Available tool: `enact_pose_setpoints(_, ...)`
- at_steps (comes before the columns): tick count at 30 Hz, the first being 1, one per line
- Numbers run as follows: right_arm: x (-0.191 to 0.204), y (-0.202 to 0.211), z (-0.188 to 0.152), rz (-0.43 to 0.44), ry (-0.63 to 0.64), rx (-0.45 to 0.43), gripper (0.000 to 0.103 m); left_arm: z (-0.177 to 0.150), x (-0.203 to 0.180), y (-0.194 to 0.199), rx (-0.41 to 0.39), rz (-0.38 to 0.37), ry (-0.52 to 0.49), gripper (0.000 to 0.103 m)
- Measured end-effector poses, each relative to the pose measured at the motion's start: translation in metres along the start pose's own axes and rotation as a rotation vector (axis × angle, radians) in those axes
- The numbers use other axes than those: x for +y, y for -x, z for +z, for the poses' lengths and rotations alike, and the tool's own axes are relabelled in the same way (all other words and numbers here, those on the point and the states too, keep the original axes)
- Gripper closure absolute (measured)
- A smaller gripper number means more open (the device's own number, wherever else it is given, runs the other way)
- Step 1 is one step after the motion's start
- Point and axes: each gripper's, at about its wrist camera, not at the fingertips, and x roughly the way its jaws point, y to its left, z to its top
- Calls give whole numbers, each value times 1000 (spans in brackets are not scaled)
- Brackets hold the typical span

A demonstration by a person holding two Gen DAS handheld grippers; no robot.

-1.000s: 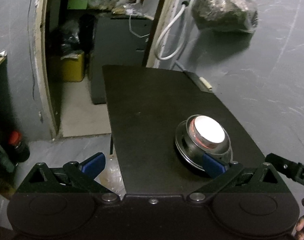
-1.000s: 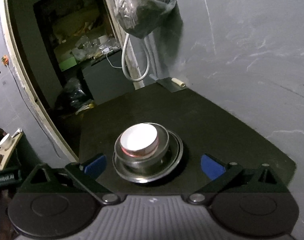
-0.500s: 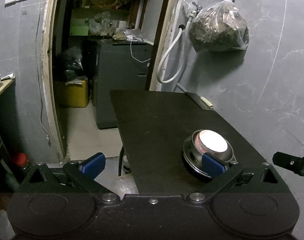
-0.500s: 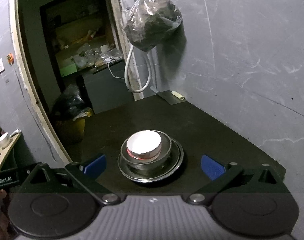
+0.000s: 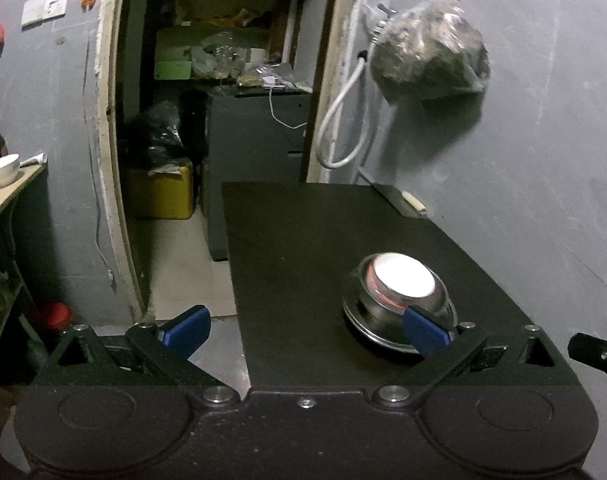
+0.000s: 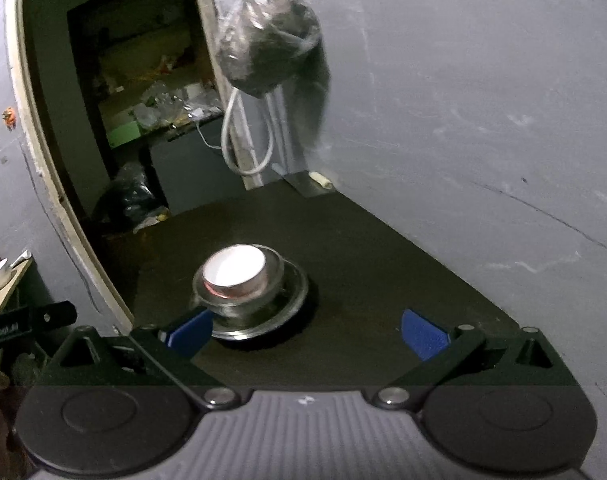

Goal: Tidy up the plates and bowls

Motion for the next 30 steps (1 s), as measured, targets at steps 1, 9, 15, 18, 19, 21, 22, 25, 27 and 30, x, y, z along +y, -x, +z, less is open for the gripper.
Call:
enact_pose_setpoints(1, -5, 0, 0, 0, -2, 15, 0, -2, -5, 3, -2, 0, -3, 1)
enact_pose_setpoints(9, -30, 3, -10, 76, 19, 53, 0, -22, -25, 26, -2, 68, 18, 1)
enact_pose_setpoints(15, -34, -2, -21, 130, -7, 96, 0, -34, -32, 44, 10, 98, -38, 1)
enact_pose_setpoints(18, -34, 1, -19, 155, -21, 56, 0, -31, -35, 48, 1, 108, -74, 1)
enact_pose_setpoints(19, -33, -1, -20, 151, -24, 67, 0, -31, -35, 48, 9, 108, -85, 1)
enact_pose_setpoints(21, -31, -1, -19, 145, -29, 73, 0, -31, -34, 46, 19, 98, -94, 1)
enact_pose_setpoints(22, -30, 0, -18, 141, -32, 65, 0, -30, -32, 46, 21, 93, -100, 1)
enact_pose_setpoints(25, -24, 0, -16, 116, -48, 42, 0, -25, -23, 44, 15, 78, -113, 1)
enact_pose_setpoints(27, -18, -1, -14, 96, -68, 23, 0, -21, -14, 42, 10, 57, -130, 1)
enact_pose_setpoints(30, -4, 0, -10, 67, -92, -11, 0, -12, 0, 38, 7, 28, -150, 1)
